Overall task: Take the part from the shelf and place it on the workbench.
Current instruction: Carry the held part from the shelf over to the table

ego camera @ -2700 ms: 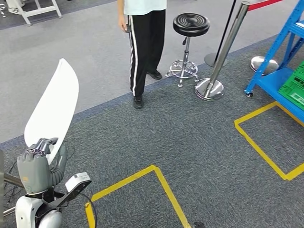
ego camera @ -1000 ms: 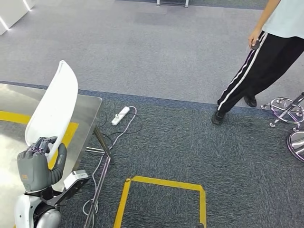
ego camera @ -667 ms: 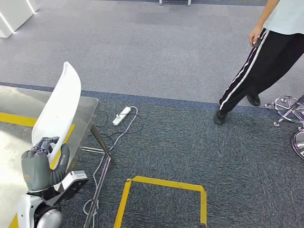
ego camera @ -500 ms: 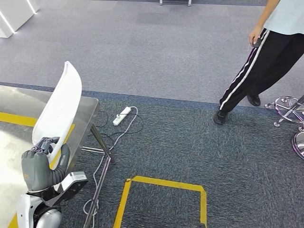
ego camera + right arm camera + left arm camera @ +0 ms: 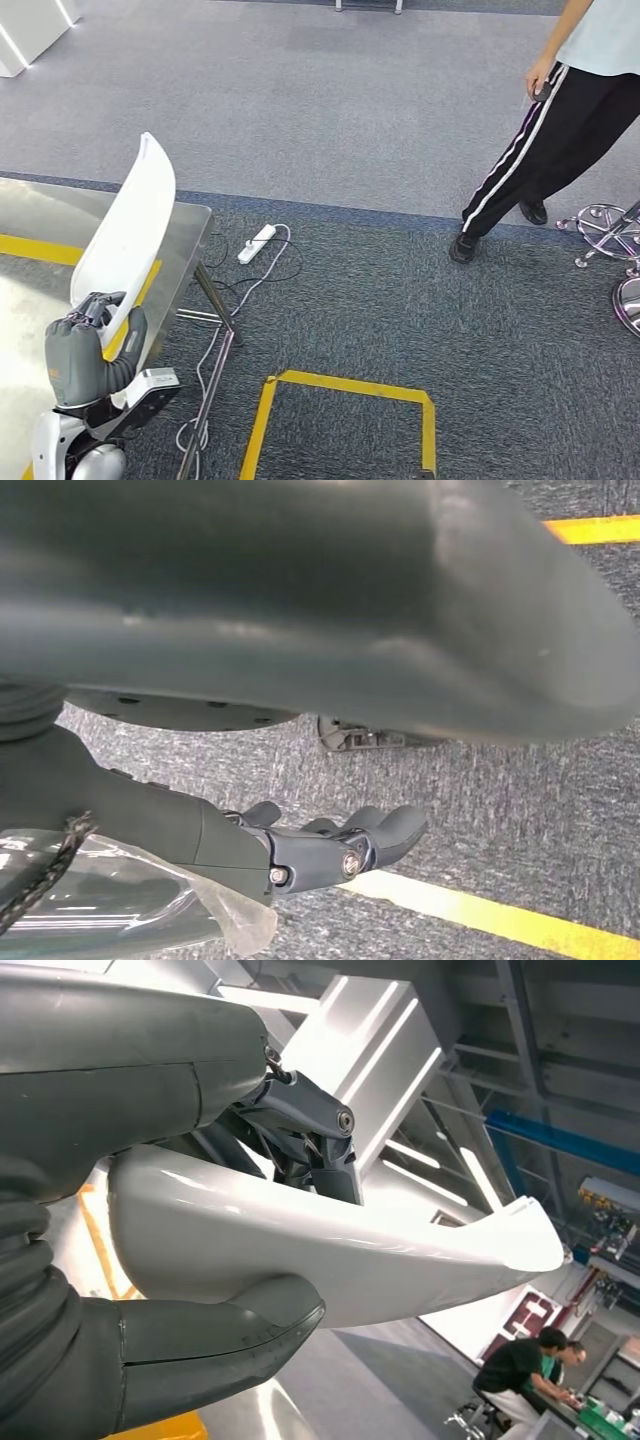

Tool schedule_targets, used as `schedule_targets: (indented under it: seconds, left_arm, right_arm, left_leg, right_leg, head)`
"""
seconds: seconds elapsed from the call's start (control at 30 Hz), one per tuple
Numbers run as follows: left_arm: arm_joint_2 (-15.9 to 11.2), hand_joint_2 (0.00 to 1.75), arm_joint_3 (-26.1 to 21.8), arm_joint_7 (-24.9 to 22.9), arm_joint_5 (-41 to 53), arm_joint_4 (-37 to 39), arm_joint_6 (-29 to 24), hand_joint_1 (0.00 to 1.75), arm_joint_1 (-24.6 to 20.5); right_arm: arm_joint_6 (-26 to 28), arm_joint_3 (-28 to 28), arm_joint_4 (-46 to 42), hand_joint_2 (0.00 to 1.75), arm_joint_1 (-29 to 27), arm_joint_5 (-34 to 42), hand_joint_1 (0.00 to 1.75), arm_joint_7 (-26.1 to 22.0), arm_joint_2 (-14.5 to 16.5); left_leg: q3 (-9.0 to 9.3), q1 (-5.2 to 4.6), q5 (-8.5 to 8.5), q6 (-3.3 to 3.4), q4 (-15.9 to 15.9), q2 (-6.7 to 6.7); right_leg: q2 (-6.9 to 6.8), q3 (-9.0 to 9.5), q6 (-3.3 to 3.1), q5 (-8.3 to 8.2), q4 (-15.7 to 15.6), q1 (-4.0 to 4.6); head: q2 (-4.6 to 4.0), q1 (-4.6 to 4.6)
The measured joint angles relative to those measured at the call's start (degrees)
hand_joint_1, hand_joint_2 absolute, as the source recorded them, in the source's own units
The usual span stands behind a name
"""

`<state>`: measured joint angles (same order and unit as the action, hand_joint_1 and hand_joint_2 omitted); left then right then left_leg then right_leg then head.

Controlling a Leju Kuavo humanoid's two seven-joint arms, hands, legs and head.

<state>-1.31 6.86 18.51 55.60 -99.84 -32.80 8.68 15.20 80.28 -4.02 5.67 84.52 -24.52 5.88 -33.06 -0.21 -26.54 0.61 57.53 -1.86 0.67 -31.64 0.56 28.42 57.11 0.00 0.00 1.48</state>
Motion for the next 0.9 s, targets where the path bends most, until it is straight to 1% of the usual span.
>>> schedule_targets:
  seconds: [0.9]
  left_arm:
    - [0.0,1.75,0.0,0.1,0.7,-0.1,0.1,1.75,0.3]
  right_arm:
    - [0.0,0.5,0.2,0.0,0.0,0.4,0.0,-0.2,0.0]
  left_leg:
    - [0.0,-0.07,-0.01,0.01,0.0,0.0]
  right_leg:
    - [0.0,0.0,0.05,-0.03,0.0,-0.05]
  head:
    - [0.0,0.0]
